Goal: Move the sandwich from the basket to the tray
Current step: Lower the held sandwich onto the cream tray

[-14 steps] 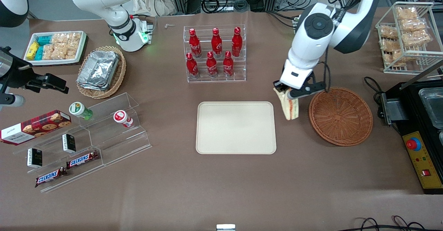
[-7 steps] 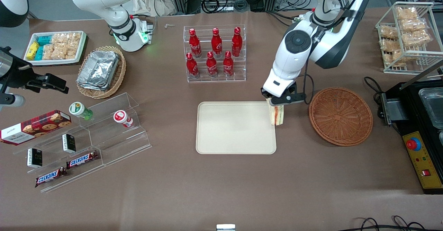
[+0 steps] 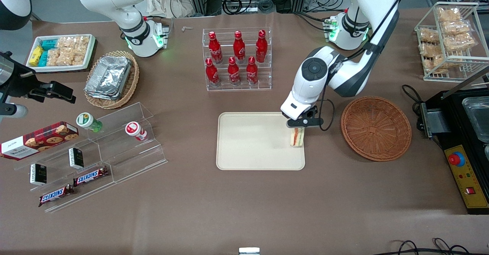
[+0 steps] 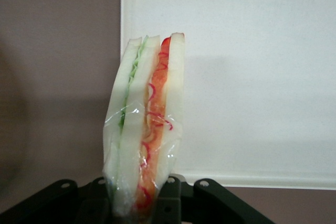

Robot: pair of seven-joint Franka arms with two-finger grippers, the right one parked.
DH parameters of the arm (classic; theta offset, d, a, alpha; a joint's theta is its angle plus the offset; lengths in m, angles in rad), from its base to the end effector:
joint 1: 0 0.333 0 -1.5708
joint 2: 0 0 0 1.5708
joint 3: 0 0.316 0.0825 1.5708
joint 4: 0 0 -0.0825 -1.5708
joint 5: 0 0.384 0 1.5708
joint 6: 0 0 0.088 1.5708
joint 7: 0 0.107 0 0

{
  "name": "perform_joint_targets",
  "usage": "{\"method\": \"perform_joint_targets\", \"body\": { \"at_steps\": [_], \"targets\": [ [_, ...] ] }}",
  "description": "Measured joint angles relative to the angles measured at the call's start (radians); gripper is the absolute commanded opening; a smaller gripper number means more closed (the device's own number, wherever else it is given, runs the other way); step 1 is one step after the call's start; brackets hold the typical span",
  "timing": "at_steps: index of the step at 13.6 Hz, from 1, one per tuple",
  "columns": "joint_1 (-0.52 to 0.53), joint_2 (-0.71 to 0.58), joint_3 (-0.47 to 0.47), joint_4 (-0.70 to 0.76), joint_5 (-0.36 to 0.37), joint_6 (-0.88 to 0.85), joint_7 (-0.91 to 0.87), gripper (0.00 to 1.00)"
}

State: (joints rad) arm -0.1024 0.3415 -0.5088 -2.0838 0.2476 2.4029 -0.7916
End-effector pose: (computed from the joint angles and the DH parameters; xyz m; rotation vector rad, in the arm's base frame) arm 0.4847 -0.3298 0.2830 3.1240 0.0407 0.0444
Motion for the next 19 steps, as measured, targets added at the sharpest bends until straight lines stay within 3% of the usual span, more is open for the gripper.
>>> {"method": "perform_joint_targets", "body": {
  "at_steps": [9, 11, 13, 14, 19],
  "targets": [
    [0.009, 0.124, 0.004, 0.009, 0.15, 0.079, 0.005, 0.0],
    [0.011, 0.138, 0.005, 0.013, 0.161, 0.081, 0.006, 0.3],
    [0.014, 0.142, 0.006, 0.021, 0.161, 0.083, 0.0, 0.93],
    [0.014, 0.143, 0.006, 0.024, 0.161, 0.084, -0.008, 0.99],
    [0.014, 0.155, 0.007, 0.052, 0.162, 0.093, -0.026, 1.0]
  ]
}}
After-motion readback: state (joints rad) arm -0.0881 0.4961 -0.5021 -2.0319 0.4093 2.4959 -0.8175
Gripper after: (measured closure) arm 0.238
